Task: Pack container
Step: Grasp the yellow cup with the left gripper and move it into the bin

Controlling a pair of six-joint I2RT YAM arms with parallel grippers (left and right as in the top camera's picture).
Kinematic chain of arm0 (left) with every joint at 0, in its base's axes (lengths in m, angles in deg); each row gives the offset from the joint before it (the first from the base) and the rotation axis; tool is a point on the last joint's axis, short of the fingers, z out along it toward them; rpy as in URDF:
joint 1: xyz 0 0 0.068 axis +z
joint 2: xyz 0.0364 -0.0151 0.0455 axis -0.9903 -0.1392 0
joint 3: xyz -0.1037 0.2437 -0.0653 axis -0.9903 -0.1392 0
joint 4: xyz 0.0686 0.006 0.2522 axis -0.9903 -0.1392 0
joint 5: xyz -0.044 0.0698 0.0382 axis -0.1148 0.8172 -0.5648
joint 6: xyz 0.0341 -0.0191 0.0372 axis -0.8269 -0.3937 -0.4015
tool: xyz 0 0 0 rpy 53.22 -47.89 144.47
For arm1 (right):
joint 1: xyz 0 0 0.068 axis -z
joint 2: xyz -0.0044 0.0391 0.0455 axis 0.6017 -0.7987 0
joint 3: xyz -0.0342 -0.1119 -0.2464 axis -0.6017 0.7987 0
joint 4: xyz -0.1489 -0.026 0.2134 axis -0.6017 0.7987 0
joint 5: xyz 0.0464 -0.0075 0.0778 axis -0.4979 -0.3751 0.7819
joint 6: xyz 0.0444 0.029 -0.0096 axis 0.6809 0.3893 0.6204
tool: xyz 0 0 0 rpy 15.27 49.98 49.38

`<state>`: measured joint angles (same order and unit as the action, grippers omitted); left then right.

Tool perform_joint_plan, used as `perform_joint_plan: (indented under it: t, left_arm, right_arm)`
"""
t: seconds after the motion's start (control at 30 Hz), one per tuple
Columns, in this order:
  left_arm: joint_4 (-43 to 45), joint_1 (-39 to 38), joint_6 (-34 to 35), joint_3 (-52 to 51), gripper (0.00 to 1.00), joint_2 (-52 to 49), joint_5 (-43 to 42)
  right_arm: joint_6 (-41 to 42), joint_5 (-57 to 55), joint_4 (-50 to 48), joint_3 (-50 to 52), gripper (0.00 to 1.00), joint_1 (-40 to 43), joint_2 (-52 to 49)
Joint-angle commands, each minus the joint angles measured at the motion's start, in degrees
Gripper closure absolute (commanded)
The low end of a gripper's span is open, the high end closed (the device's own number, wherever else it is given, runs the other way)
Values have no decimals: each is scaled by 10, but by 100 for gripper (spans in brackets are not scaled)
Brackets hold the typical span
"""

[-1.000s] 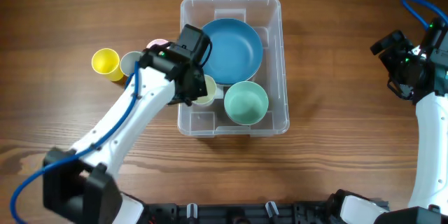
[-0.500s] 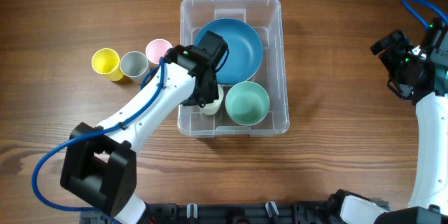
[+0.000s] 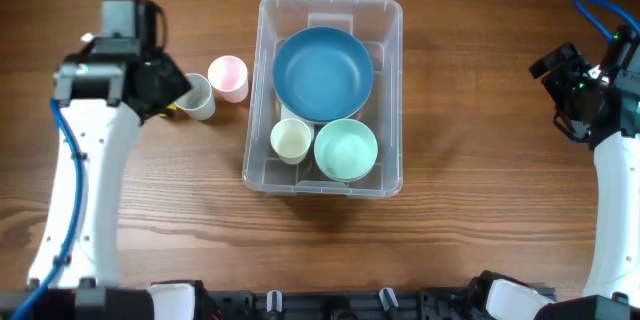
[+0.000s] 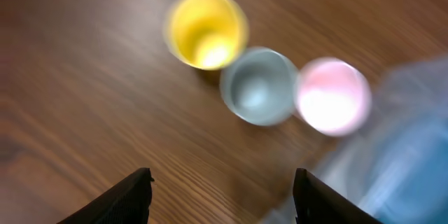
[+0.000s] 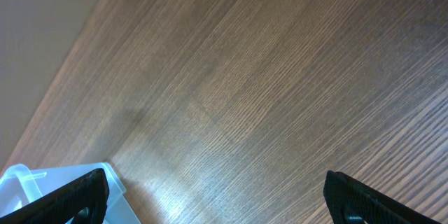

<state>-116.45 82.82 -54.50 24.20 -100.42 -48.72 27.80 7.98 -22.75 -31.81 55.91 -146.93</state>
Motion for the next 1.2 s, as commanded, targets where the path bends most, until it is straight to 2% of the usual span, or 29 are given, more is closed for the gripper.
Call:
perform_joint_plan:
  t: [0.0,0.13,0.37,0.5,0.53,0.6,0.63,0.67,0.87,0.97,1.1,1.17]
  left_arm:
    - [12,78,-1,1,36,-68,-17]
    - [71,119,0,1,44,-148,-43]
    - [131,140,6,1,44,-222,-62]
    - [144,140,6,1,48,-258,-61]
    - [146,141,5,1,52,-268,-61]
    - [146,142,1,1,73,-277,-61]
    - [146,145,0,1,89,-275,-58]
    - [143,149,0,1,96,-268,-56]
    - [102,192,2,3,96,-160,-57]
    - [60,186,-1,3,96,-82,-80]
    - [-8,107,-22,3,96,5,-139]
    - [-29,20,-44,3,96,31,-139]
  right_arm:
    - [4,-6,-2,-3,0,-1,-2]
    - [4,-6,-2,-3,0,-1,-2]
    - [4,-6,-2,-3,0,-1,-2]
    - [4,-6,-2,-3,0,-1,-2]
    - [4,-6,-2,-3,0,-1,-2]
    - [4,-6,-2,-3,0,-1,-2]
    - [4,-6,-2,-3,0,-1,-2]
    - [4,-6,-2,-3,0,-1,-2]
    - [4,-6,-2,-3,0,-1,-2]
    - [4,-6,-2,-3,0,-1,-2]
    - [4,-6,-2,-3,0,-1,-2]
    - [4,-6,-2,-3,0,-1,-2]
